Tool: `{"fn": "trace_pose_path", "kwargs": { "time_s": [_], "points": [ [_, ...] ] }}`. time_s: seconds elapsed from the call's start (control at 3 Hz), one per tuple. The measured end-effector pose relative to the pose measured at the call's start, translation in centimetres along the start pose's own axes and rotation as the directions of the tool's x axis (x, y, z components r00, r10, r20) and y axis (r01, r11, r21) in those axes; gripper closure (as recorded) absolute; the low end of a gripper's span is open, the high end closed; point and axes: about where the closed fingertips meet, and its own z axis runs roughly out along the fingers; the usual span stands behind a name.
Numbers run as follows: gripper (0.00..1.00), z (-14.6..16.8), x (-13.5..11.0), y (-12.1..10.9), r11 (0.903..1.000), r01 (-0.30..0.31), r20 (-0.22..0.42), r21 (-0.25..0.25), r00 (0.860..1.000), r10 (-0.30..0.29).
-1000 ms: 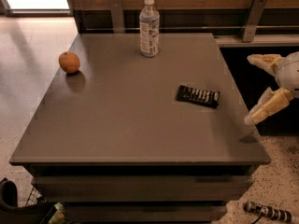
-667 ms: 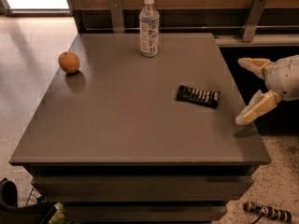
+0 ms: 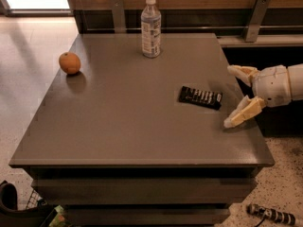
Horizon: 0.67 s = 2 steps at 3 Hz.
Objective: Move rxbar chocolate near orange
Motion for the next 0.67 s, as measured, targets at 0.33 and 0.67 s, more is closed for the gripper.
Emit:
{"fn": "trace_pose_path", "kwargs": {
  "time_s": [0.33, 0.67],
  "points": [
    [0.00, 0.38, 0.09, -0.13, 0.9999, -0.014, 0.012, 0.000, 1.000, 0.014],
    [0.00, 0.89, 0.20, -0.38, 0.9991, -0.043, 0.033, 0.002, 0.999, 0.043]
  ]
}}
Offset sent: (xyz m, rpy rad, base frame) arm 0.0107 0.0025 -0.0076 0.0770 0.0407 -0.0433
